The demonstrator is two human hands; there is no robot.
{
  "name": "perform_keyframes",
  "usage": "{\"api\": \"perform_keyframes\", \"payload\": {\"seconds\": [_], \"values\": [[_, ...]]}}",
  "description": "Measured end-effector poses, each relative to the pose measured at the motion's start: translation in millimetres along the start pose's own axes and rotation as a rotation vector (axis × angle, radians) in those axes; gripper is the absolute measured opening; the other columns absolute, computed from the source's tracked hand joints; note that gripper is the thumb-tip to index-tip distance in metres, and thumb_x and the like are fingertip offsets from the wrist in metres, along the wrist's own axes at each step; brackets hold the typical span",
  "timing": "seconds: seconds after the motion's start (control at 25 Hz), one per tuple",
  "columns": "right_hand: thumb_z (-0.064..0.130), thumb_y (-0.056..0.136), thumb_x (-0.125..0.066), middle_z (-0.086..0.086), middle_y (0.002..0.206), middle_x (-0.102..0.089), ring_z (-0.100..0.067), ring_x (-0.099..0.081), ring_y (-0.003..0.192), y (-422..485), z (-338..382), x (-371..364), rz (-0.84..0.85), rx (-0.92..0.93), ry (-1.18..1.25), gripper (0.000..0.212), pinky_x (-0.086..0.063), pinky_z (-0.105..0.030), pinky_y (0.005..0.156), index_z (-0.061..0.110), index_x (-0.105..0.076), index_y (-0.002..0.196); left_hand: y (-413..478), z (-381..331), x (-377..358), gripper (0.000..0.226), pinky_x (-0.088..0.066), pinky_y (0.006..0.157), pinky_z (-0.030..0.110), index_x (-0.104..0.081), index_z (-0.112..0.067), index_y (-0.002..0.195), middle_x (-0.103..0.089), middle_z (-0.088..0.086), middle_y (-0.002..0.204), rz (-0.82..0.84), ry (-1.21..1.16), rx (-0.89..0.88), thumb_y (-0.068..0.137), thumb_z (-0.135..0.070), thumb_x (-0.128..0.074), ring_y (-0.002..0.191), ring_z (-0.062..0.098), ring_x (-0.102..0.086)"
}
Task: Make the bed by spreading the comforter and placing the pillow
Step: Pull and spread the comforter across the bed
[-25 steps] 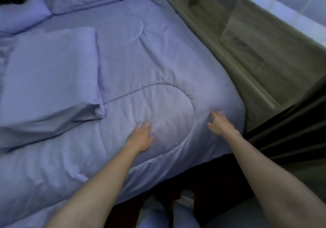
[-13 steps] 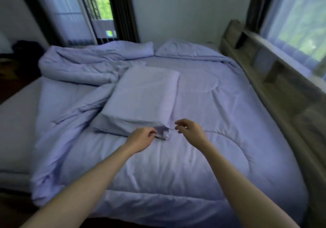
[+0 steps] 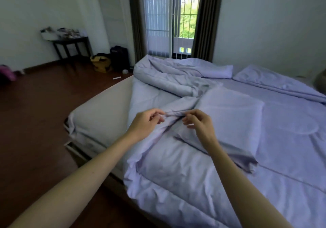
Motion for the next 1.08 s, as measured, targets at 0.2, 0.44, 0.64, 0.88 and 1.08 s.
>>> {"api": "perform_keyframes", "payload": {"seconds": [0.2, 0.44, 0.64, 0.88, 1.08], "values": [[0.006, 0.091, -0.052, 0.003, 0.065, -0.069, -0.012, -0.063, 0.064, 32.2, 26.7, -51.9, 0.025, 0.061, 0.125, 0.019, -0.051, -0.023, 0.064, 0.013, -0.067, 0.084, 13.1, 5.5, 38.2, 0.022, -0.050, 0.069, 0.011, -0.068, -0.017, 0.099, -0.072, -0.006, 0.083, -0.102, -0.163, -0.020, 0.095, -0.011, -0.048, 0.075, 0.005, -0.068], [0.007, 0.088, -0.053, 0.005, 0.068, -0.068, -0.014, -0.063, 0.066, 96.3, 5.1, -64.3, -0.090, 0.125, 0.126, 0.016, -0.050, -0.025, 0.065, 0.014, -0.067, 0.088, 91.1, 34.9, 41.5, 0.020, -0.054, 0.071, 0.024, -0.067, -0.018, 0.100, -0.072, -0.005, 0.081, -0.081, -0.207, -0.015, 0.096, -0.015, -0.048, 0.076, 0.011, -0.069], [0.010, 0.086, -0.054, -0.001, 0.085, -0.066, -0.015, -0.062, 0.073, 158.6, -52.5, -63.8, -0.369, 0.060, 0.116, 0.016, -0.049, -0.023, 0.066, 0.016, -0.065, 0.096, 180.9, 69.5, 13.6, 0.019, -0.052, 0.069, 0.022, -0.066, -0.014, 0.100, -0.071, -0.003, 0.078, 0.009, -0.187, -0.010, 0.096, -0.013, -0.047, 0.071, 0.007, -0.067], [0.019, 0.083, -0.055, 0.005, 0.090, -0.066, -0.024, -0.062, 0.082, 204.1, -120.1, -71.5, -0.462, -0.110, 0.052, 0.015, -0.051, -0.034, 0.074, 0.029, -0.063, 0.089, 241.2, 143.0, -40.5, 0.019, -0.051, 0.073, 0.018, -0.067, -0.019, 0.101, -0.072, -0.004, 0.087, 0.168, -0.049, 0.092, 0.093, -0.015, -0.050, 0.077, 0.006, -0.066], [0.012, 0.086, -0.056, 0.005, 0.082, -0.067, -0.007, -0.057, 0.072, 187.3, -208.9, -92.9, -0.567, -0.340, -0.108, 0.012, -0.044, -0.021, 0.072, 0.019, -0.064, 0.092, 282.7, 215.1, -80.5, 0.032, -0.049, 0.090, 0.032, -0.059, -0.018, 0.119, -0.063, 0.000, 0.118, 0.402, 0.391, -0.019, 0.087, -0.013, -0.056, 0.105, 0.019, -0.060]]}}
Point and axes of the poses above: each hand's wrist, its own y-axis towards the middle knuckle, its own x-axis out of the back of the hand, z = x × y, the point moved 3 cm from there along y, towards the middle knuckle
